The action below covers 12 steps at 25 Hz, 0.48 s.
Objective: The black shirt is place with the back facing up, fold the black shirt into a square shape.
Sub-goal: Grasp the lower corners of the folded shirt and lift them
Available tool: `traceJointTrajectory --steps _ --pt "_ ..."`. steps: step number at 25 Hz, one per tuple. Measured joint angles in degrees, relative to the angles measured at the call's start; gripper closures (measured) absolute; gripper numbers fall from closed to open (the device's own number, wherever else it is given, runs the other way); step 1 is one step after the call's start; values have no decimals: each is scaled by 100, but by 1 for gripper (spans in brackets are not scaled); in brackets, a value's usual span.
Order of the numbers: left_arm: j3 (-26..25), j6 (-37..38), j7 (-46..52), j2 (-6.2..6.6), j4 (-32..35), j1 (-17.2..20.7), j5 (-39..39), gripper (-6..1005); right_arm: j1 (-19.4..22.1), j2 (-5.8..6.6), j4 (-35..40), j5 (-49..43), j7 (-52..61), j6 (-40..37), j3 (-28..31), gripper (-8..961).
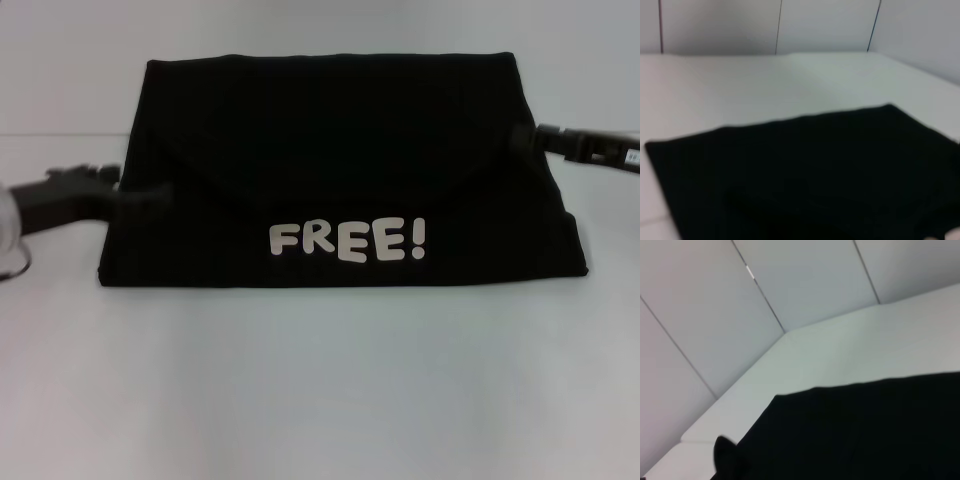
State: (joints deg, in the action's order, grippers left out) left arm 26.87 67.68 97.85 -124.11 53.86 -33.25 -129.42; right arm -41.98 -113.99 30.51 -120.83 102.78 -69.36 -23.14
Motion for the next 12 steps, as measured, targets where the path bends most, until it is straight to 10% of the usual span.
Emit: traceJointTrajectory --steps 12 --pt "-39 25 1096 23 15 117 -1198 119 -72 -97 -10 12 94 -10 -668 381"
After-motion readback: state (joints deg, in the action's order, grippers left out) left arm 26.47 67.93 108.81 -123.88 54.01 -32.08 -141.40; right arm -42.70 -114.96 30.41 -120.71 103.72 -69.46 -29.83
